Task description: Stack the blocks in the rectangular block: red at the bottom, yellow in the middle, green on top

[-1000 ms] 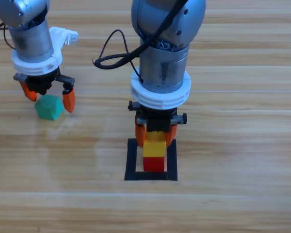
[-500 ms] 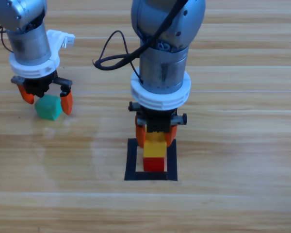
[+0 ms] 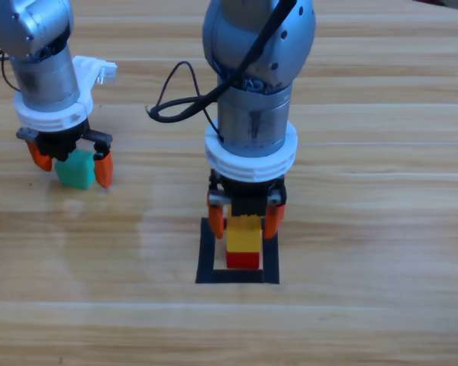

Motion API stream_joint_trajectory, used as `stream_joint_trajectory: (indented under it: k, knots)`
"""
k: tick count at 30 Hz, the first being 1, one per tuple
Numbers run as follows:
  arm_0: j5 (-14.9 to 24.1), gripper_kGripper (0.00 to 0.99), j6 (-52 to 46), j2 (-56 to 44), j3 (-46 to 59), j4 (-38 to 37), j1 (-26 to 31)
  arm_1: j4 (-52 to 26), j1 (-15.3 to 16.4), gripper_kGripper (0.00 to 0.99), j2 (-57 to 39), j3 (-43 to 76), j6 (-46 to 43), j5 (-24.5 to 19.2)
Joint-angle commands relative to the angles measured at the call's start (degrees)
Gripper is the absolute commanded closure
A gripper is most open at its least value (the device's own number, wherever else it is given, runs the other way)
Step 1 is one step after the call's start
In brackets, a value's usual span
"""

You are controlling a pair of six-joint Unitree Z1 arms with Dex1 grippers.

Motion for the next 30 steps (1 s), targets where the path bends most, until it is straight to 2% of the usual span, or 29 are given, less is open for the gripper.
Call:
stream_joint_trajectory:
  k: [1, 4, 8, 13, 15, 17, 18, 20, 22, 23, 24, 25, 26, 27, 29, 30]
  knots:
    - [0.40, 0.000, -0.36, 1.70, 1.09, -0.92, 1.15, 0.61, -0.40, 0.000, 0.17, 1.01, -0.92, -3.30]
    - [0.49, 0.000, -0.45, 1.70, 1.27, -1.00, 1.15, 0.61, -0.40, 0.000, -5.02, 0.30, -1.18, -6.21]
    - [0.31, 0.017, -0.71, 1.26, 1.80, -1.53, 1.33, 0.61, 1.27, 0.000, -17.85, -0.13, -3.73, -12.36]
    - [-0.39, 0.159, -1.33, 1.26, 6.63, -6.98, 1.50, -1.24, 5.23, 0.000, -29.19, 1.18, -11.02, -22.20]
    - [-0.39, 0.215, -2.29, 1.08, 8.83, -9.71, 1.42, -1.50, 5.23, 0.000, -31.21, 2.24, -14.36, -21.59]
    - [-0.92, 0.228, -2.82, 0.91, 10.76, -11.90, 1.42, -3.78, 3.65, 0.000, -34.37, 7.69, -17.35, -19.65]
    - [-1.53, 0.237, -3.09, 0.21, 12.34, -13.48, 1.50, -9.76, 2.06, 0.000, -38.68, 16.56, -19.99, -17.10]
    - [-2.41, 0.370, -3.44, -0.58, 13.66, -15.07, 1.50, -27.95, -1.36, 0.000, -48.96, 38.27, -26.05, -8.75]
    - [-2.94, 0.541, -3.88, -0.85, 13.57, -15.51, 1.42, -53.35, -5.23, 0.001, -60.83, 63.23, -31.94, 0.74]
    - [-3.11, 0.656, -4.32, -1.20, 13.49, -15.42, 1.42, -57.92, -5.85, 0.002, -63.02, 68.33, -34.05, 2.14]
    - [-3.03, 0.771, -4.58, -1.64, 13.57, -15.33, 1.42, -60.39, -6.20, 0.004, -64.08, 72.11, -35.98, 2.23]
    - [-2.94, 0.964, -5.02, -2.43, 13.49, -14.89, 1.42, -60.30, -7.17, 0.005, -62.41, 73.69, -38.18, 2.32]
    - [-2.94, 0.979, -5.37, -2.87, 13.22, -14.72, 1.42, -60.21, -8.13, 0.005, -61.00, 74.13, -39.32, 3.37]
    - [-2.59, 0.981, -6.25, -3.05, 12.17, -14.10, 1.15, -60.21, -9.98, 0.005, -59.24, 74.84, -40.64, 6.19]
    - [-2.06, 0.988, -8.97, -2.34, 6.89, -9.00, -0.96, -60.21, -13.05, 0.005, -56.43, 75.89, -43.19, 9.88]
    - [-1.53, 0.990, -10.12, -2.25, 4.87, -7.16, -1.92, -60.30, -13.41, 0.005, -55.99, 76.42, -44.33, 10.23]
